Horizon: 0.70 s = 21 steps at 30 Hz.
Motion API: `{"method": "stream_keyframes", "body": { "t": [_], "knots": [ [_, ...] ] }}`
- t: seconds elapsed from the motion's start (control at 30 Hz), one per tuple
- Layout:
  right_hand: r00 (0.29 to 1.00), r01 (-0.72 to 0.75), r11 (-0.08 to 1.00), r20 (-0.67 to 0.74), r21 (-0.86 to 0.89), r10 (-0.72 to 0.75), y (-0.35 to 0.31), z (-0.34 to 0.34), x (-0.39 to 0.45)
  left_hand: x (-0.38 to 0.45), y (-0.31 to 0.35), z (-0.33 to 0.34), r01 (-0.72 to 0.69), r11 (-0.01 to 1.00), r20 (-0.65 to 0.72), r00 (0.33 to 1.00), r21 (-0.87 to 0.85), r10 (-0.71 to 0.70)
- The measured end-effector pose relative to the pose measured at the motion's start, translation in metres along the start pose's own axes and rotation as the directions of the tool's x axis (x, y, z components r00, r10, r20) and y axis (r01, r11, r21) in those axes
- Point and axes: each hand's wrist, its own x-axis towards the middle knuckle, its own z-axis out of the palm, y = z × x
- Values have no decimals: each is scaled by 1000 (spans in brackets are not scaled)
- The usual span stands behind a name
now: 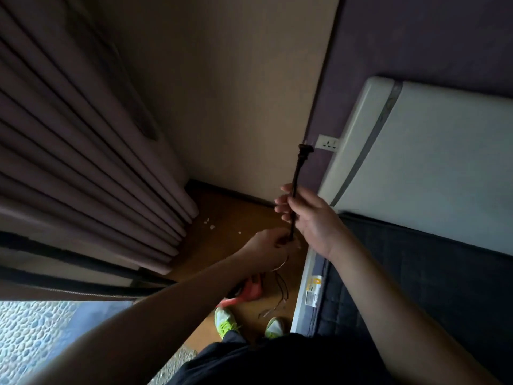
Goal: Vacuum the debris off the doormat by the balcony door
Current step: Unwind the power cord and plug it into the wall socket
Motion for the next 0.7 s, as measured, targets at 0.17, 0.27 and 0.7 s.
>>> {"method": "stream_keyframes", "body": {
  "t": [0.17,0.27,0.7],
  "knots": [
    [998,12,998,-62,-59,-16,-9,27,22,9,7,-43,-35,996,-98,995,-86,27],
    [996,13,1000,-84,-17,-15,-18,44,37,15,5,-68,-41,978,-82,996,-202,25],
    [947,185,982,-261,-40,-189,-47,70,82,38,5,-130,-164,947,25,984,-277,178]
  ]
}}
